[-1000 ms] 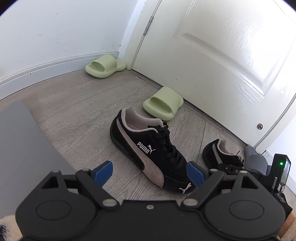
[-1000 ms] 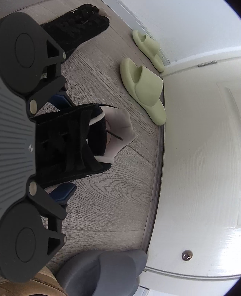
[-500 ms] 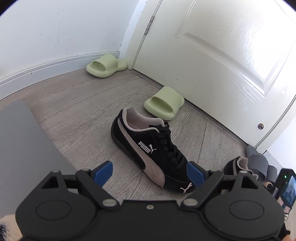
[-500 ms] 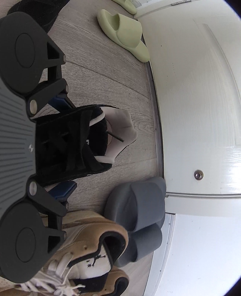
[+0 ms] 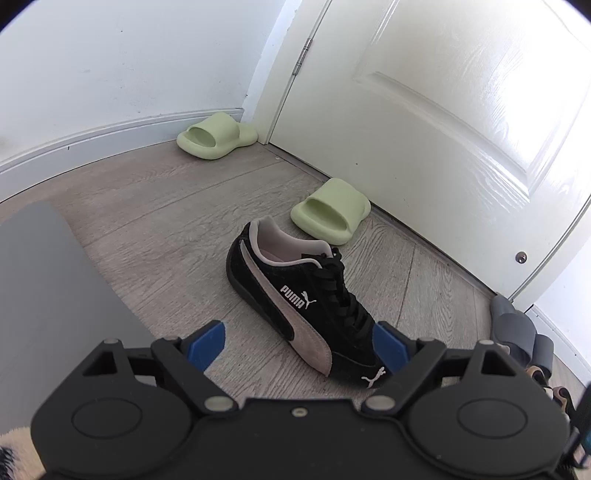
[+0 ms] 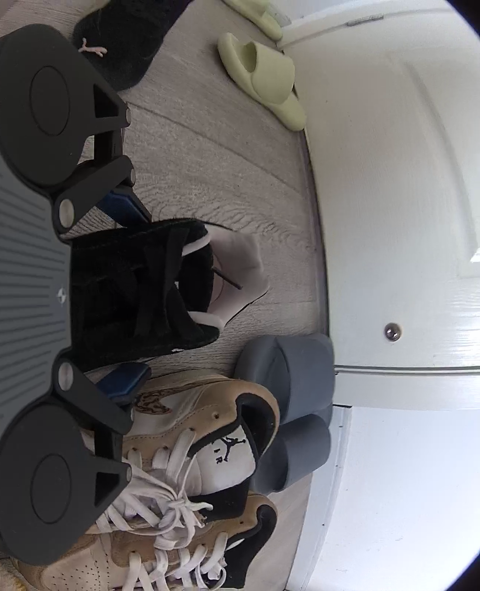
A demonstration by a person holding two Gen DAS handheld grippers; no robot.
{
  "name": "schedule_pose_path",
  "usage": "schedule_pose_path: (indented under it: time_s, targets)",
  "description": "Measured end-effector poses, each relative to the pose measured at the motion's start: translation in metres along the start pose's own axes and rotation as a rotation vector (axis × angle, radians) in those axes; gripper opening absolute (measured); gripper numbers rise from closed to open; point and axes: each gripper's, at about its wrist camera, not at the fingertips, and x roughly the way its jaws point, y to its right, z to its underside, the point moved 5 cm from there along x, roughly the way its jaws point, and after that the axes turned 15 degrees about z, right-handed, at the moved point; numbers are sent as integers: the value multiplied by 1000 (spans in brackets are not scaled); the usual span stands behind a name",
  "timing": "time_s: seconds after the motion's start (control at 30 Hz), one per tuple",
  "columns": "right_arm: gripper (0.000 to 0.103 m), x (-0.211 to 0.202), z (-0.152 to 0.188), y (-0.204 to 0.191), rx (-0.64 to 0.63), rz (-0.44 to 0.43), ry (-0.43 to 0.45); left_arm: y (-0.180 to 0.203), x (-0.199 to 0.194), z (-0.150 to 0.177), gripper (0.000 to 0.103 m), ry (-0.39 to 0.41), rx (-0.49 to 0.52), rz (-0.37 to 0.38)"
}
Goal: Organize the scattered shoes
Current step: 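Carry the second black sneaker with the right gripper beside the first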
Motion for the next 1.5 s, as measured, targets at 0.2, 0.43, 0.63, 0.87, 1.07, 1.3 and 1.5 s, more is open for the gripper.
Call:
schedule_pose_path:
  time_s: [0.2, 0.43, 0.63, 0.87, 1.07, 1.3, 1.5]
  targets:
    - [84, -50, -12, -70, -286, -419, 200, 4, -2, -2, 88, 40, 41, -24]
    - [84, -30, -33, -162, -514, -727, 156, 17, -20, -5, 88, 144, 116, 18]
    - [84, -22, -24, -230, -683, -769, 139, 9, -20, -10, 88, 155, 45, 108]
    - [86, -13, -6, -253, -607, -753, 142, 0, -14, -12, 88, 132, -21, 138]
    - [81, -11, -7, -253, -571, -706, 140, -1, -12, -10, 88, 119, -33, 139]
    - [76, 1, -12, -228, -360, -473, 91, -6, -12, -10, 88, 113, -53, 128]
    - [76, 12, -7, -173, -112, -267, -29, -5, -12, -9, 88, 104, -39, 122]
